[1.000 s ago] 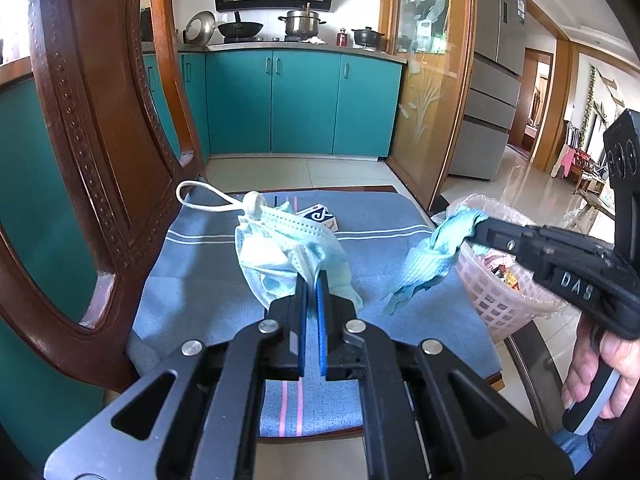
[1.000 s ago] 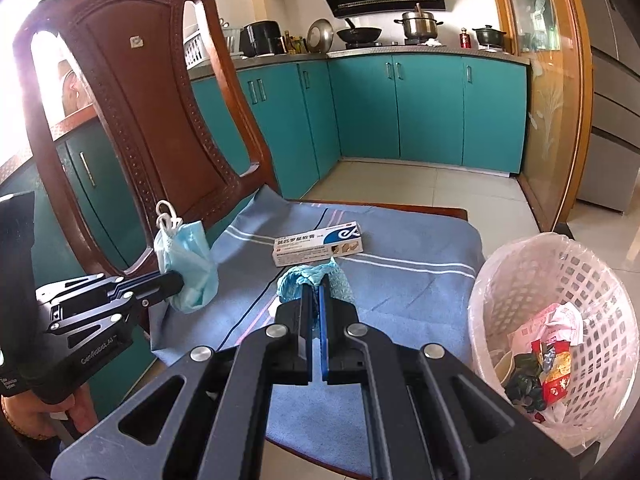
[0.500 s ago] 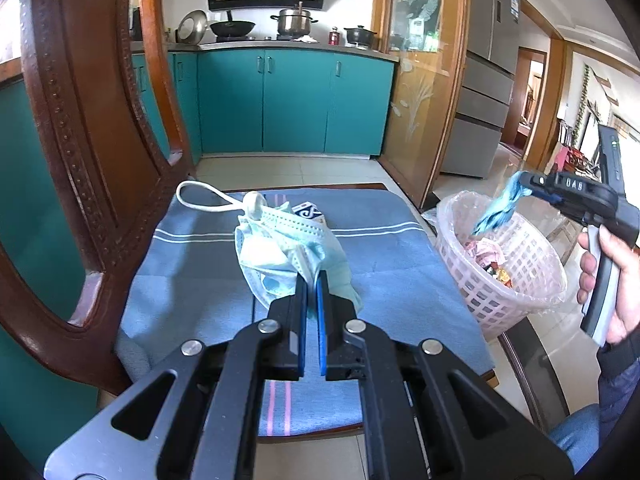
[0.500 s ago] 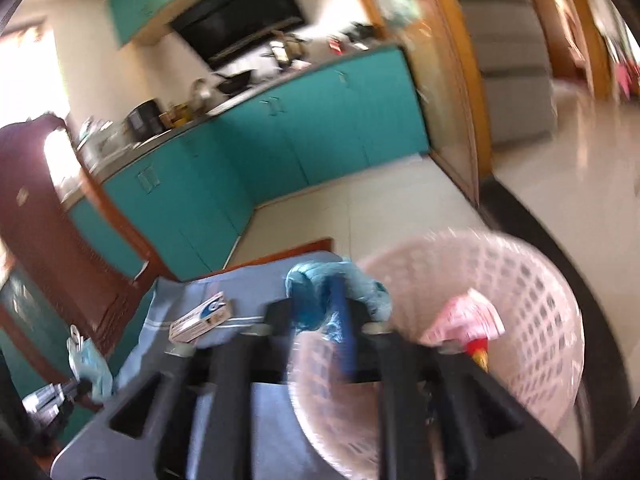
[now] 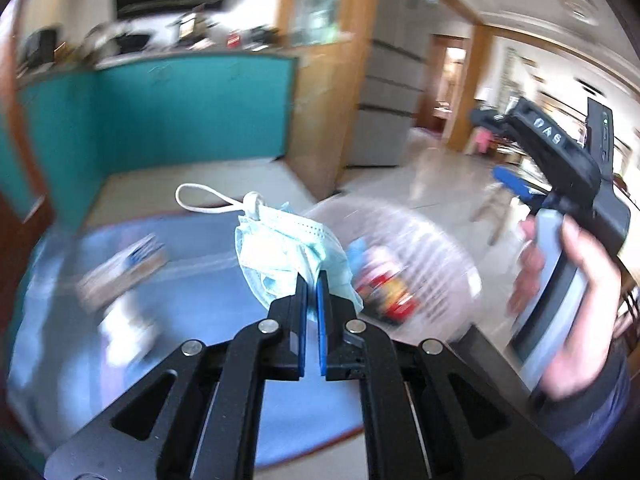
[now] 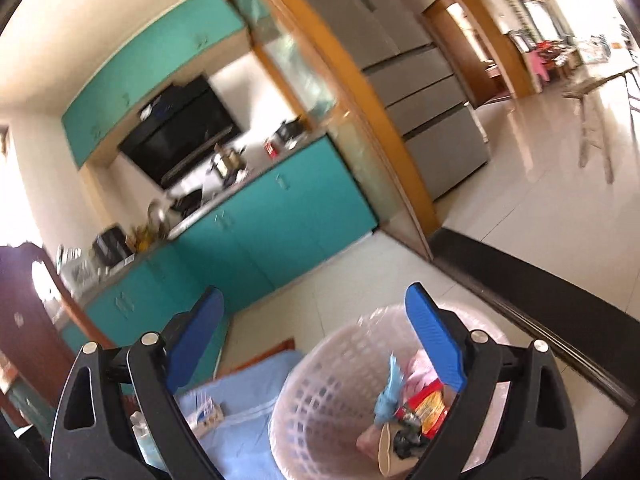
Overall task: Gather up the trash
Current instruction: 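Carry the mask and blue cloth over the basket and open both tools, then move both open tools back over the chair seat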
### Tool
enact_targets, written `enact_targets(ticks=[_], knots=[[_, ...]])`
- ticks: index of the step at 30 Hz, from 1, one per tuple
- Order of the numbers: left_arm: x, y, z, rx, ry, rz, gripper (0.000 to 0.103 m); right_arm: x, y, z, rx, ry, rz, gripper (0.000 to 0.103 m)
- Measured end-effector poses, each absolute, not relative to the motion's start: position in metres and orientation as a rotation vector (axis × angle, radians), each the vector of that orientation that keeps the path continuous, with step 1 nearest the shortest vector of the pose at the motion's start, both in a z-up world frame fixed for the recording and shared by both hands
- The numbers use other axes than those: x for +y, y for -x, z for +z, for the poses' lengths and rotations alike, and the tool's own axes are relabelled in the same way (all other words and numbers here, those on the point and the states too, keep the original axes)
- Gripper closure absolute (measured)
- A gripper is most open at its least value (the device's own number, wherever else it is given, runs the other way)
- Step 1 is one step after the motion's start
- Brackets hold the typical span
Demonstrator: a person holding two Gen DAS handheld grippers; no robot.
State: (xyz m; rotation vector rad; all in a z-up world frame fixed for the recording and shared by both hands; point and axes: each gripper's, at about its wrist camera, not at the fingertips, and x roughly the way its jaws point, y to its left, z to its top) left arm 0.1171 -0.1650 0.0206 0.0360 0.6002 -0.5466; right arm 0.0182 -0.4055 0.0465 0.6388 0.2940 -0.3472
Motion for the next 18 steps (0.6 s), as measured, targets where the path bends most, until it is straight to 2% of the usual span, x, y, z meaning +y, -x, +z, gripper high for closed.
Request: enact_targets(ticks=[2,3,4,5,6,7,9,14,18], knots=[[-0.207,-0.137,0.029,0.599,-0.004,-0.636,0.095,-0.411,-0.011,0.049,0.264,-0.645,-0.373,0.013],[-0.216,-0.143,0.029,0.607,0.006,-0.652,0.087,-0.412,-0.009,0.049,0.254,-0.648,-0.38,0.013],[-0.229,-0.153,0.027,0.629,0.017,-0.665,0.06,-0.414,-0.007,0.049,0.247,-0.649,-0.385,0.013],[-0.235,-0.159,0.025,0.645,0.019,-0.646,0.042,-0.415,-0.005,0.049,0.244,-0.651,-0.386,0.012],[-0.234,-0.161,0.023,0.639,0.01,-0.597,0.019,-0.417,-0.005,0.048,0.247,-0.655,-0.381,0.012],[-0.23,-0.161,0.022,0.624,0.001,-0.559,0.015,-0.417,-0.006,0.048,0.251,-0.656,-0.375,0.012],[-0.213,-0.158,0.02,0.609,-0.006,-0.525,0.015,-0.417,-0.008,0.048,0.264,-0.645,-0.362,0.012],[-0.117,-0.14,0.023,0.553,-0.039,-0.341,0.013,-0.396,-0.019,0.05,0.302,-0.59,-0.287,0.013],[-0.048,-0.122,0.027,0.52,-0.048,-0.199,0.011,-0.352,-0.041,0.05,0.4,-0.506,-0.147,0.013]])
